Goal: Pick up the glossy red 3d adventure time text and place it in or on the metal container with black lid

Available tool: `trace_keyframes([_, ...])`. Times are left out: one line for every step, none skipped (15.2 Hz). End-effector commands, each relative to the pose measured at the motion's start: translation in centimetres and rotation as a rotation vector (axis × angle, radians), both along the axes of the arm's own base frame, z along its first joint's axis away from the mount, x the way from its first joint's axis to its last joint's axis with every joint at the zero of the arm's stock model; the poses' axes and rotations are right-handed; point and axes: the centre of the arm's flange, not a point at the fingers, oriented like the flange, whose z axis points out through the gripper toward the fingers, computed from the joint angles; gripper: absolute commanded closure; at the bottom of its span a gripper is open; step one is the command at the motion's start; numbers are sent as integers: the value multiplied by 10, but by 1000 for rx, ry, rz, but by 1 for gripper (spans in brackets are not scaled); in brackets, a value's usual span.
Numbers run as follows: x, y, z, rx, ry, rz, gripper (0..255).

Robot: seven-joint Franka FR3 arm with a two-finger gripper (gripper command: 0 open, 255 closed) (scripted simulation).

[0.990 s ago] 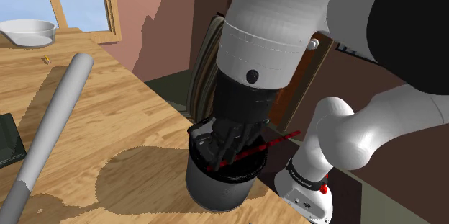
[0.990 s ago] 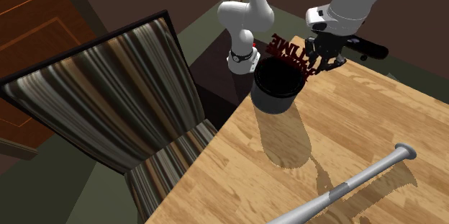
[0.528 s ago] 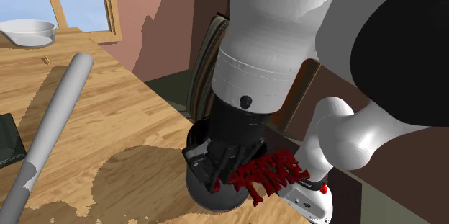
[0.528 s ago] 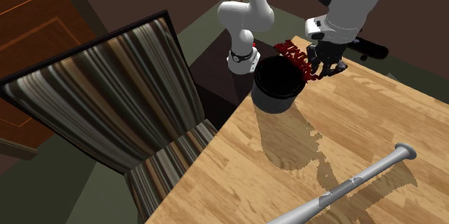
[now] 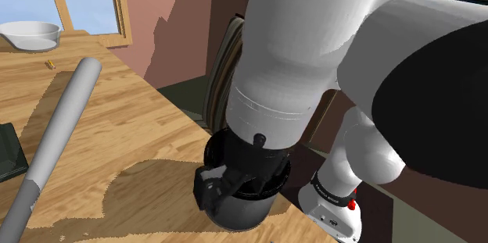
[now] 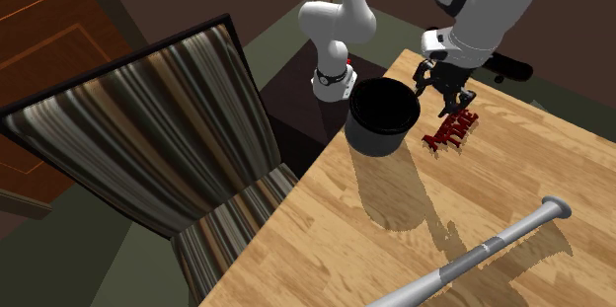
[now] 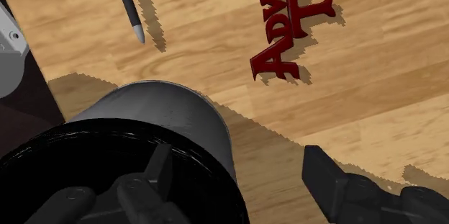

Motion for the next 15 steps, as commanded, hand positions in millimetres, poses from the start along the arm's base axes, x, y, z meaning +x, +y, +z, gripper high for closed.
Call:
trace_keyframes([-17,23,-15,-54,-22,-26,0])
trace_keyframes([-26,36,-23,-84,-34,-39,0])
trace_keyframes([-35,48,-32,-115,-46,-52,0])
trace_keyframes([-44,61,-41,-145,-58,-66,0])
trace_keyframes([-52,73,-50,-175,-71,-79,0])
trace_keyframes([-60,85,-60,-206,-83,-92,0])
trace_keyframes([-63,90,-63,-217,-87,-97,0])
trace_keyframes([-62,88,-69,-217,-87,-97,0])
trace_keyframes([-62,87,-74,-217,-87,-97,0])
trace_keyframes([-61,86,-79,-217,-87,-97,0])
trace_keyframes([-60,85,-84,-217,-87,-97,0])
trace_keyframes([-60,84,-89,-217,-87,-97,0])
trace_keyframes([-59,83,-94,-217,-87,-97,0])
trace_keyframes([-59,81,-102,-217,-87,-97,0])
trace_keyframes([-59,81,-102,-217,-87,-97,0])
